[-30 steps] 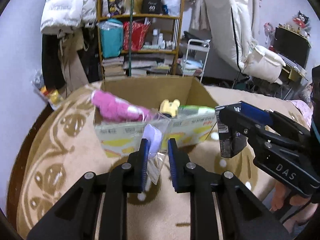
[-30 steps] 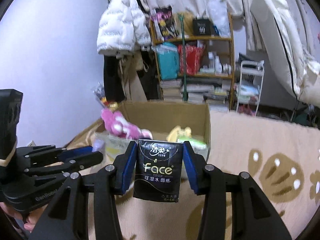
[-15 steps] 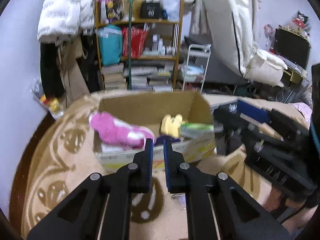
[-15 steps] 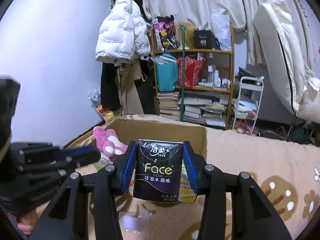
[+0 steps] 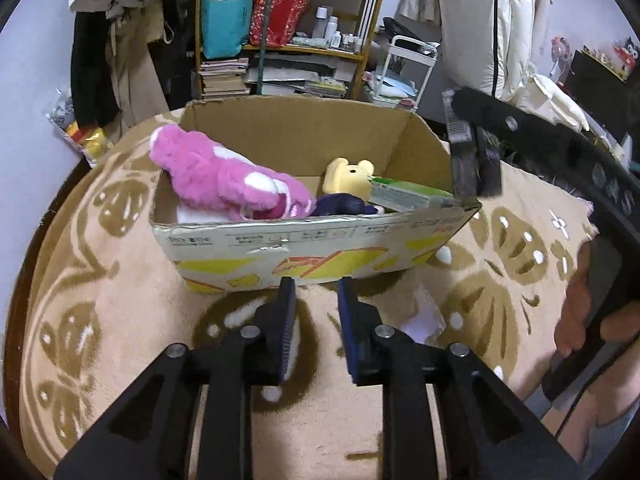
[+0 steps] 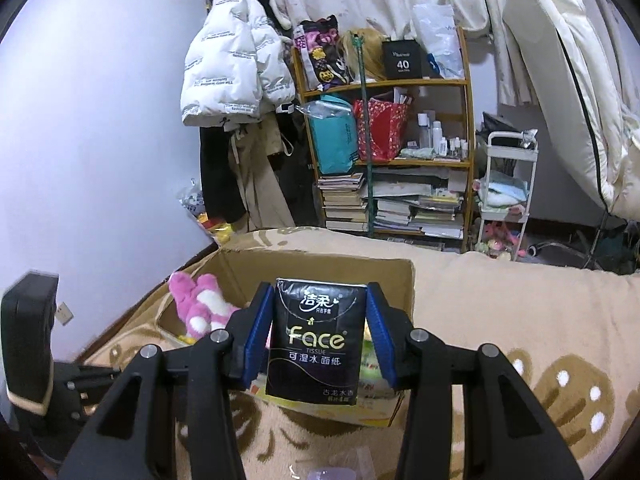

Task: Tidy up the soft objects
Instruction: 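Carry the black tissue pack into the box with the right tool and open it, then lift the clear bag with the left tool and drop it into the box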

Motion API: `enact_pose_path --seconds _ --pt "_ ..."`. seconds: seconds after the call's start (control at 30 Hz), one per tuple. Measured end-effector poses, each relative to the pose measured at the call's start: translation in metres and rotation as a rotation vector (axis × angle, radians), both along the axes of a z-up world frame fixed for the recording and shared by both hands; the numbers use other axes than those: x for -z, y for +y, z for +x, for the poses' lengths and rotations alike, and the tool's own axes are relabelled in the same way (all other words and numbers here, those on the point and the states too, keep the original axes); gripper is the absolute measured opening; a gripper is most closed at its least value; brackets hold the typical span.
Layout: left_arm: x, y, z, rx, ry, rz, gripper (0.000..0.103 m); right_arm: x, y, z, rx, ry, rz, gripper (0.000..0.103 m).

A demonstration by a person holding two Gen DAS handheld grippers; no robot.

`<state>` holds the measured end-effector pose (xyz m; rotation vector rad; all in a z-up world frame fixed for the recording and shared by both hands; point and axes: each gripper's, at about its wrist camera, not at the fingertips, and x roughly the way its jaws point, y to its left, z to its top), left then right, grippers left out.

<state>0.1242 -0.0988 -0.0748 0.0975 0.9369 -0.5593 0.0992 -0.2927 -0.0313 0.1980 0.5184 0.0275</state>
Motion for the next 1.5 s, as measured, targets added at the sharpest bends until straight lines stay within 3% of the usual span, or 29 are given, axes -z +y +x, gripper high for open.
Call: enact_pose_path --seconds 0.13,0.2,0.37,0.4,0.43,0.53,0.77,1.1,1.23,1.5 --pt "0.003 -0.011 -0.005 0.025 -0.019 0.017 0.055 0.002 -0.012 0.016 0.0 0.028 0.048 0.049" --pt "0.003 -0.016 -0.008 0.042 -0.032 0.028 0.057 0.005 -0.018 0.023 0.001 0.038 0.071 0.049" --pt "0.008 -0.036 -0.017 0.097 -0.055 0.064 0.082 0.015 -0.02 0.038 -0.012 0.104 0.063 0.051" --pt "0.009 -0.038 -0.018 0.107 -0.057 0.069 0.085 0.017 -0.02 0.041 -0.026 0.129 0.07 0.053" --pt "0.011 -0.043 -0.019 0.126 -0.058 0.078 0.087 0.019 -0.021 0.043 -0.03 0.147 0.072 0.062" --pt "0.016 -0.053 -0.021 0.168 -0.044 0.092 0.09 0.02 -0.026 0.041 -0.029 0.155 0.083 0.077" --pt "0.034 -0.08 -0.026 0.258 0.022 0.13 0.091 0.016 -0.039 0.021 -0.004 0.177 0.12 0.091" --pt "0.057 -0.11 -0.038 0.336 0.037 0.173 0.091 0.012 -0.04 -0.018 0.022 0.236 0.132 0.093" --pt "0.072 -0.12 -0.041 0.35 0.072 0.195 0.091 0.013 -0.042 -0.029 0.061 0.266 0.085 0.093" --pt "0.087 -0.137 -0.051 0.38 0.006 0.24 0.091 0.027 -0.068 -0.049 0.147 0.334 0.115 0.093"
